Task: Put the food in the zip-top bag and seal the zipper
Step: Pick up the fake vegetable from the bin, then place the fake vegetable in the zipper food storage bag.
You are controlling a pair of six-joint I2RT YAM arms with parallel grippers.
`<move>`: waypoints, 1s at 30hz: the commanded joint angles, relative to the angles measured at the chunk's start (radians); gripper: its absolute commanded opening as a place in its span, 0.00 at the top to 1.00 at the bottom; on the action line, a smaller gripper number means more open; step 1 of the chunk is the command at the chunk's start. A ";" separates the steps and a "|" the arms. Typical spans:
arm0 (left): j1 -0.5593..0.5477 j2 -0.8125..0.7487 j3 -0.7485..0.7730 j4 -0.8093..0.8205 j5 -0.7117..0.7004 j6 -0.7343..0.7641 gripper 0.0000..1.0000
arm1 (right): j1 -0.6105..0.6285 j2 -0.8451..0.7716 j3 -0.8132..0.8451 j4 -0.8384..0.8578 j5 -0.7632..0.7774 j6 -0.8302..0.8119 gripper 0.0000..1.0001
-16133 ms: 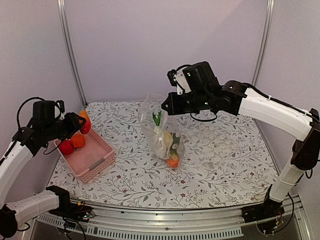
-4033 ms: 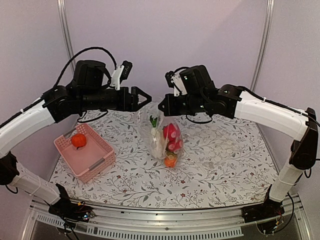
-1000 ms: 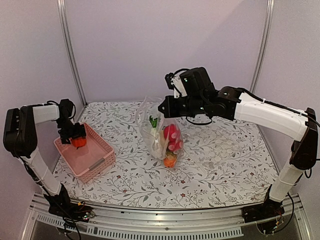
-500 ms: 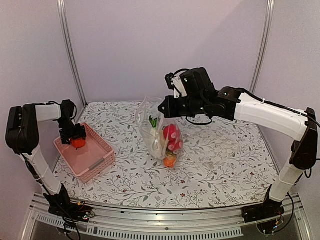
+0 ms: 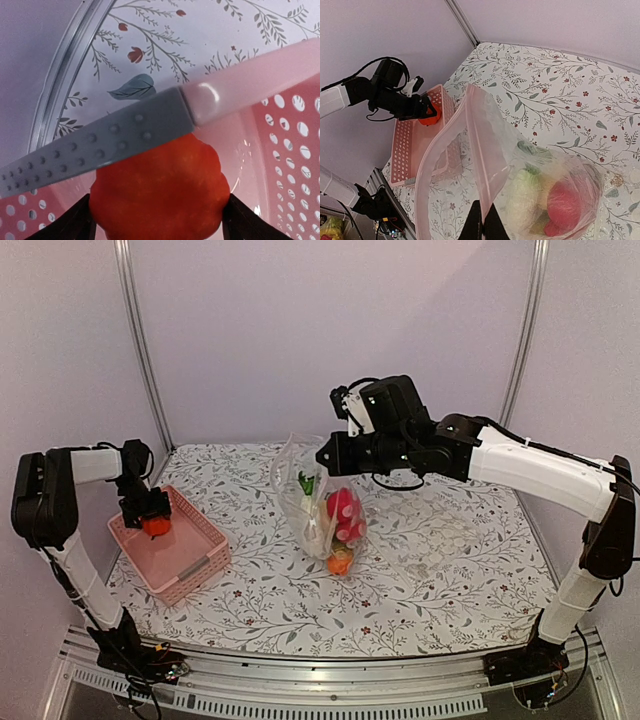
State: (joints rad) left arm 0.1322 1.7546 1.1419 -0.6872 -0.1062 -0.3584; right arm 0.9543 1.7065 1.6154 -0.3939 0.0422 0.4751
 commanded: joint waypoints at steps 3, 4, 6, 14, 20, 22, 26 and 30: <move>-0.010 -0.064 -0.017 -0.004 -0.020 0.001 0.18 | -0.006 -0.041 -0.017 0.016 -0.001 0.000 1.00; -0.013 -0.075 -0.023 -0.006 -0.020 -0.002 0.18 | -0.005 -0.041 -0.017 0.016 -0.001 0.000 1.00; -0.019 -0.101 -0.042 -0.007 -0.020 -0.004 0.18 | -0.005 -0.042 -0.017 0.017 0.001 0.000 1.00; -0.031 -0.267 -0.122 -0.032 0.022 -0.046 0.18 | -0.006 -0.052 -0.016 0.015 0.002 -0.004 1.00; -0.070 -0.520 -0.186 -0.050 0.086 -0.068 0.21 | -0.005 -0.050 -0.008 0.012 -0.001 -0.010 1.00; -0.094 -0.579 -0.178 -0.067 0.147 -0.059 0.21 | -0.005 -0.050 -0.006 0.011 -0.002 -0.010 1.00; -0.196 -0.667 -0.140 -0.094 0.222 -0.041 0.24 | -0.006 -0.051 -0.007 0.012 -0.009 -0.012 1.00; -0.299 -0.728 -0.097 -0.089 0.291 -0.048 0.25 | -0.005 -0.054 -0.008 0.012 -0.017 -0.016 1.00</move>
State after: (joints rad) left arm -0.0883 1.0756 0.9947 -0.7559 0.0807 -0.4114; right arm 0.9543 1.6897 1.6150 -0.3958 0.0410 0.4744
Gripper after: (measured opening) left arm 0.793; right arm 0.005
